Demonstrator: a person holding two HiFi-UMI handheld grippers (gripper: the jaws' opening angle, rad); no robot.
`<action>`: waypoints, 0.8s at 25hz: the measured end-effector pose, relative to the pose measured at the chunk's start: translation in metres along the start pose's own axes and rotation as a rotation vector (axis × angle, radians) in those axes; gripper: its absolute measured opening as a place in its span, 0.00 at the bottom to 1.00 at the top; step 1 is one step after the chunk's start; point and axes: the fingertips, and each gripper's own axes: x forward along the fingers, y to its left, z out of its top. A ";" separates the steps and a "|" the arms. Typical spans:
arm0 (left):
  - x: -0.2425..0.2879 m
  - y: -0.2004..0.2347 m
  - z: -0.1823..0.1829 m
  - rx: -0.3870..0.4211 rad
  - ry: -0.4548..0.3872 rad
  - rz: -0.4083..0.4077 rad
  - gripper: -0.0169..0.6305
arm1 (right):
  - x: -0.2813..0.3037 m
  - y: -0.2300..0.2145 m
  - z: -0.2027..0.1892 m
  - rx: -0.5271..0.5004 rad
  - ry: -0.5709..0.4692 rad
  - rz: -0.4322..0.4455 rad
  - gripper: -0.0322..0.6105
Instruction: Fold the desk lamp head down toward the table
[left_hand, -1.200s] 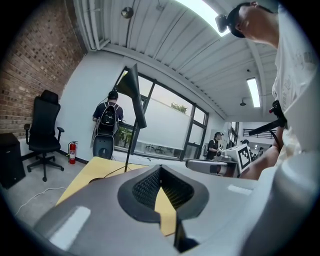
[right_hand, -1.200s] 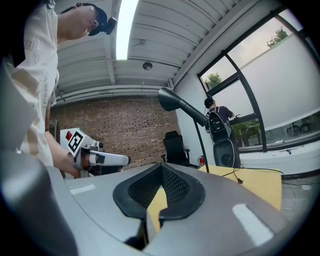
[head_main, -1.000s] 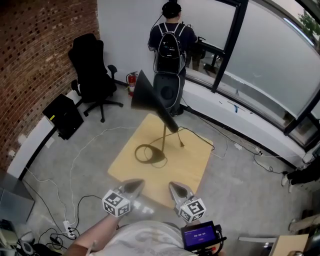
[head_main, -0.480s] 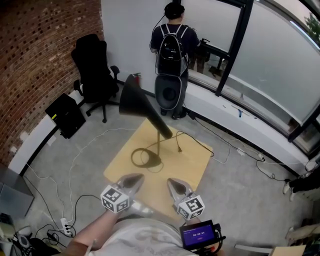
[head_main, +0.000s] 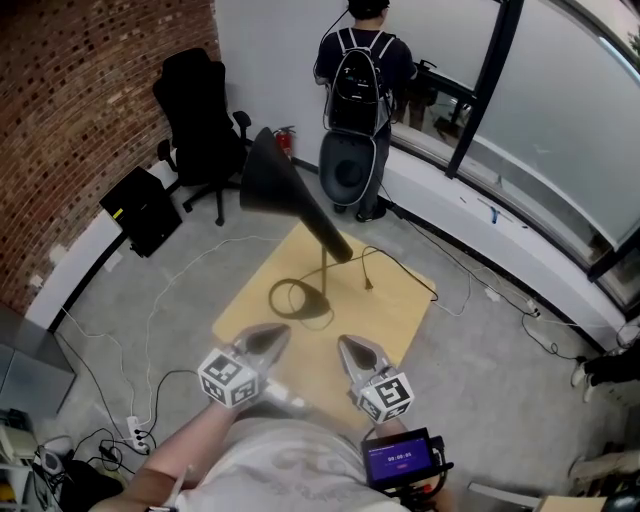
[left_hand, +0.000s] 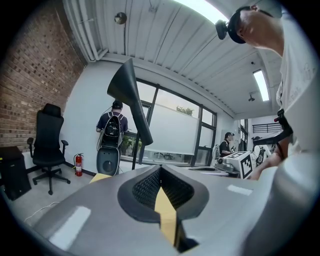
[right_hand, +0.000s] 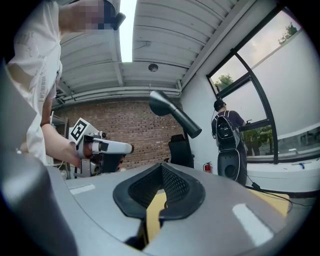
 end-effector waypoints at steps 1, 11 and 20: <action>0.000 0.000 0.001 0.002 0.001 -0.003 0.03 | 0.001 0.000 -0.001 0.002 -0.001 -0.002 0.07; 0.005 0.016 0.014 0.023 -0.007 -0.056 0.03 | 0.017 -0.002 0.008 -0.018 0.001 -0.055 0.07; 0.017 0.035 0.031 0.036 -0.017 -0.102 0.03 | 0.036 -0.015 0.027 -0.062 -0.002 -0.113 0.07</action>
